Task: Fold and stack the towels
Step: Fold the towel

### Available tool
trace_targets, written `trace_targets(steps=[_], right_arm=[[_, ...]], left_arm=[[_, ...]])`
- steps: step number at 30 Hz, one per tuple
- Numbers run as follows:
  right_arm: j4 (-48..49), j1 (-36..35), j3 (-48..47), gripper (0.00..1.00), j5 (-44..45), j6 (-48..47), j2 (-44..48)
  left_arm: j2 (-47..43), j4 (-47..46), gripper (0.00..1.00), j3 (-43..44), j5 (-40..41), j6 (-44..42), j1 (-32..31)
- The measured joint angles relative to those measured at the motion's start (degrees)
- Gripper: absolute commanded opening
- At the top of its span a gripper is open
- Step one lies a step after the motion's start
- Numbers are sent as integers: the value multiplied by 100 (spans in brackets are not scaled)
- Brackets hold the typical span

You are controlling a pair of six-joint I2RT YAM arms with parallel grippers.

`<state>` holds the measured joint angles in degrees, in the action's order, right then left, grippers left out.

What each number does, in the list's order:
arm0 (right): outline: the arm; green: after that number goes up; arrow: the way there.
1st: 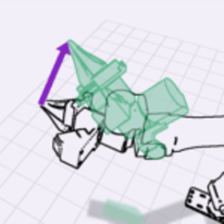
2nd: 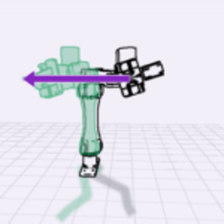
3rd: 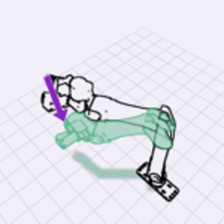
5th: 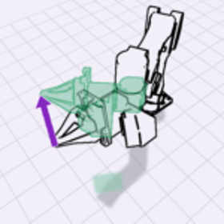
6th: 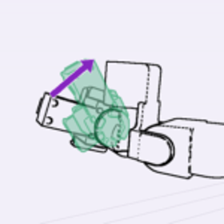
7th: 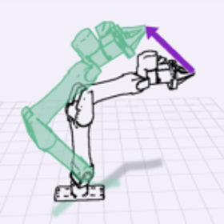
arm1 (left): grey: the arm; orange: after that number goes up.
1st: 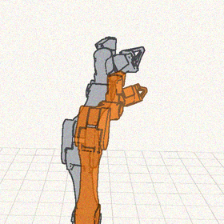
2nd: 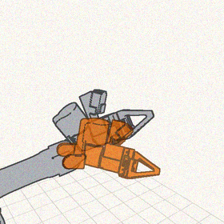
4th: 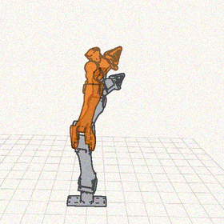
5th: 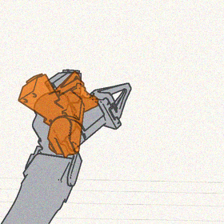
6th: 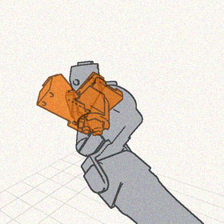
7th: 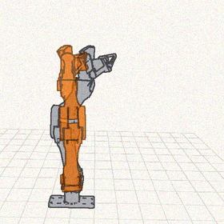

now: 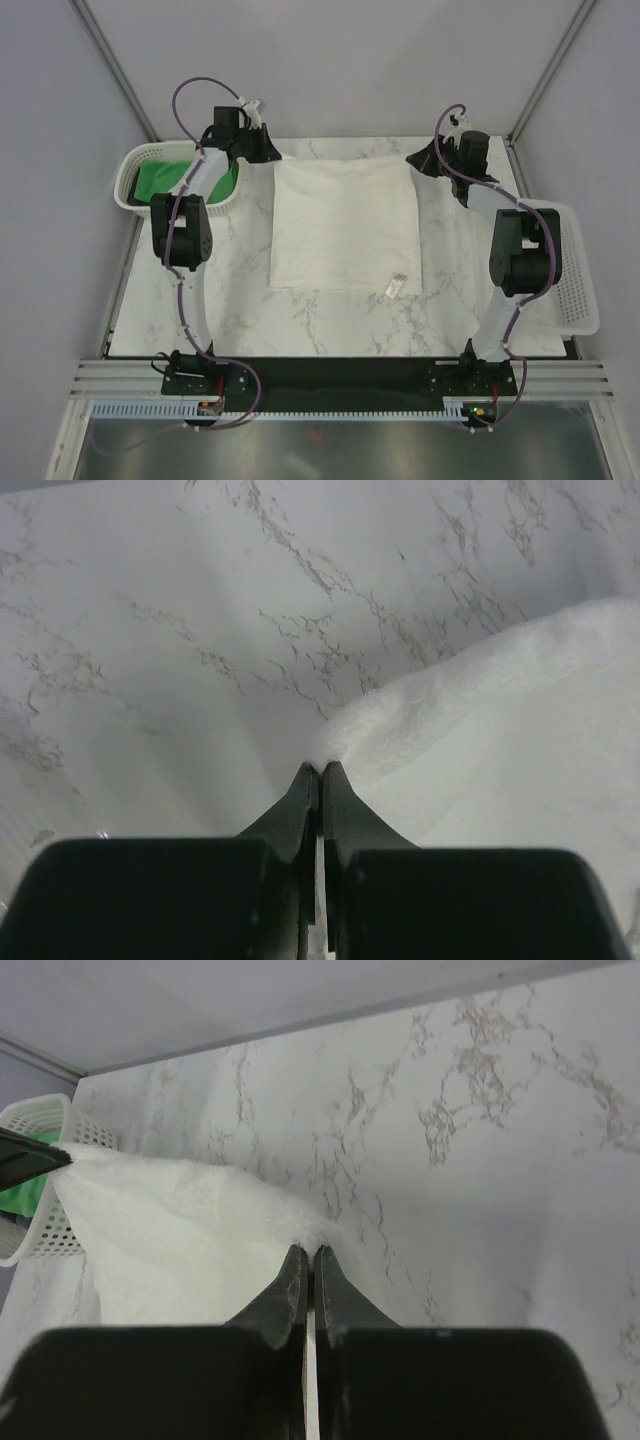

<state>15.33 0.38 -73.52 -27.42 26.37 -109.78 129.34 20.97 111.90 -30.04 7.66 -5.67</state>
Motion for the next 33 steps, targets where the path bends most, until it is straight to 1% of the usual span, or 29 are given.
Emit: trace_targets(steps=[3, 7, 9, 12, 17, 23, 27, 33], right_arm=[[107, -2, -229, 0, -42, -114, -66], [57, 0, -208, 0, -57, -341, -44], [17, 0, -13, 0, -61, -420, 66], [13, 0, 525, 0, -72, -514, 457], [55, -2, 1469, 0, 13, -640, 1421], [39, 0, 2236, 0, 142, -782, 2522], [-28, 0, 2614, 0, 144, -796, 2839], [-389, -2, 3585, 0, 197, -754, 3442]], left_arm=[[0, -203, 2, 61, -96, -26, 20], [-37, -415, 2, -107, -208, -50, 20], [-212, -481, 2, -511, -216, -59, 20], [-546, -533, 2, -1126, -223, -57, 20], [-1320, -789, 2, -2227, -343, -48, 24], [-2214, -1047, 2, -3119, -380, -26, 35], [-2763, -1163, 2, -3753, -404, 42, 37], [-3432, -1239, 2, -4806, -459, 216, 42]])
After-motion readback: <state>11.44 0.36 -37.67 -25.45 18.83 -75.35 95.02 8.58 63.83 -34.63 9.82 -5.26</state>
